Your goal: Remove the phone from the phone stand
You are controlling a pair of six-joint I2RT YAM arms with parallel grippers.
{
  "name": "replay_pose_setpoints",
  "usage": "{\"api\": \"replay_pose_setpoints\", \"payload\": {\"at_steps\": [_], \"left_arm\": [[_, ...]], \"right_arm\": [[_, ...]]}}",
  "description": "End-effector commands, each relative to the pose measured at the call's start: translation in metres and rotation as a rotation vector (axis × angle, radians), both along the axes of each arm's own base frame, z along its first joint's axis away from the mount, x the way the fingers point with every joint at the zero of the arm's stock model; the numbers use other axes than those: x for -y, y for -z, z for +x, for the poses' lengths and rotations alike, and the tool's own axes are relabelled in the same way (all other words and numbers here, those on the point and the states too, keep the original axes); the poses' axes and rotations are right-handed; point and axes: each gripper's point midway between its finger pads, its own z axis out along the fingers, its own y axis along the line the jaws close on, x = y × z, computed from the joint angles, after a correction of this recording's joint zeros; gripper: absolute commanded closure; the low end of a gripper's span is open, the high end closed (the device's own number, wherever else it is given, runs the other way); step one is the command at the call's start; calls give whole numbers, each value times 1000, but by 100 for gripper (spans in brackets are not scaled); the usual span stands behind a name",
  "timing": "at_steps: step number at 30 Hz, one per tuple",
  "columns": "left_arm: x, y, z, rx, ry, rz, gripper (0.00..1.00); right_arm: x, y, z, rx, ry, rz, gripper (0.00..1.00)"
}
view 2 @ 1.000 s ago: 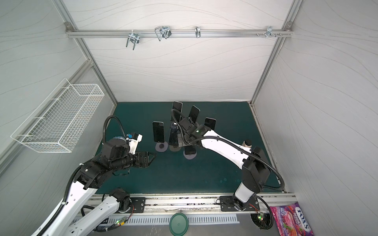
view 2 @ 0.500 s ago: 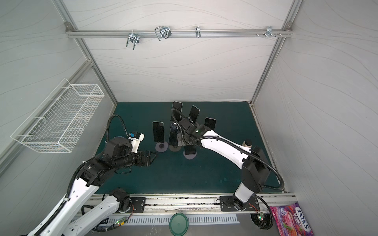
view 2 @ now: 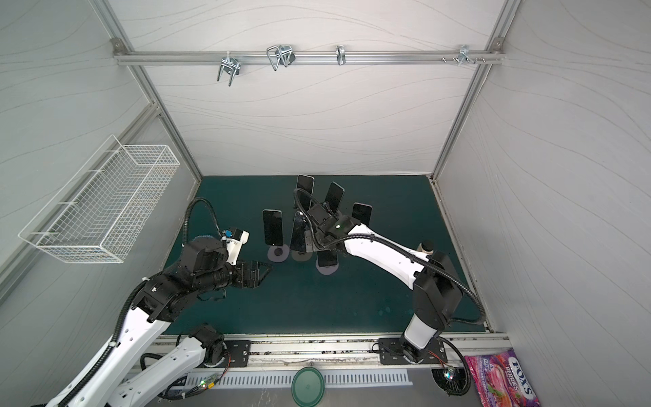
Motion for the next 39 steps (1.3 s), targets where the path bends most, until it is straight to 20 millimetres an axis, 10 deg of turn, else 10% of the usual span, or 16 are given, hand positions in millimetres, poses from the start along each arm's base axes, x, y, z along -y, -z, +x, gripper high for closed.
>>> {"api": "replay_pose_setpoints", "payload": {"at_steps": [1,39], "left_arm": [[4,-20,5,56,12,-12,1],[4,-13,3,56,16,-5,1]], "right_arm": [[-6,4,2,-8,12,1,1],[-9,9,12,-1,10,-40,2]]}}
